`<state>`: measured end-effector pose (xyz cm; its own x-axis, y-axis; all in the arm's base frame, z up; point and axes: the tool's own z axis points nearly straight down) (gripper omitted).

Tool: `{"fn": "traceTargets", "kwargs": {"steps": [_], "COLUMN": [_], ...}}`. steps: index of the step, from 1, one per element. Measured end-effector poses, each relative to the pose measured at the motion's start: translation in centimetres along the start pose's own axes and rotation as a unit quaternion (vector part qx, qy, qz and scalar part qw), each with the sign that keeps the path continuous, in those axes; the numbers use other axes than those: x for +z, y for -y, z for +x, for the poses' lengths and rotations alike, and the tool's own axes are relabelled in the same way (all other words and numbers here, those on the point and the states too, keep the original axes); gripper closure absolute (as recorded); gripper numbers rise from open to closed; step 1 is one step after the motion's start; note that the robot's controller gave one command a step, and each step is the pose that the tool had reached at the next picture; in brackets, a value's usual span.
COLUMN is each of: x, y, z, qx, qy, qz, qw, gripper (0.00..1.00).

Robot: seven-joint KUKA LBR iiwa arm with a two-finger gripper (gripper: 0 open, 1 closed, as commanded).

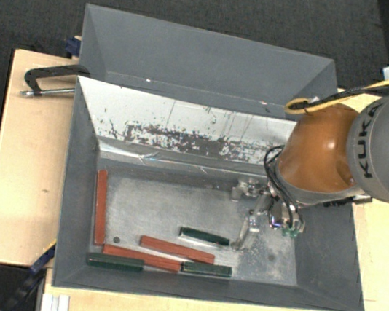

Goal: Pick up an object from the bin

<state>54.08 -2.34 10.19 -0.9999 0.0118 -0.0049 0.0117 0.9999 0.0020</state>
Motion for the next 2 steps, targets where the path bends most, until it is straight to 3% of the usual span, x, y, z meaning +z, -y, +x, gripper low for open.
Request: {"fn": "traceTargets", "kwargs": {"steps": [1,2], "x": [2.29,2.3], "y": [-3.91,-3.9], "z": [1.95,1.95], "qx": [0.065,0.065], "qy": [-0.0028,-0.0028], "qz": [0.001,0.001], "qw": [0.9979,0.9979], "gripper": [1.0,1.0]}}
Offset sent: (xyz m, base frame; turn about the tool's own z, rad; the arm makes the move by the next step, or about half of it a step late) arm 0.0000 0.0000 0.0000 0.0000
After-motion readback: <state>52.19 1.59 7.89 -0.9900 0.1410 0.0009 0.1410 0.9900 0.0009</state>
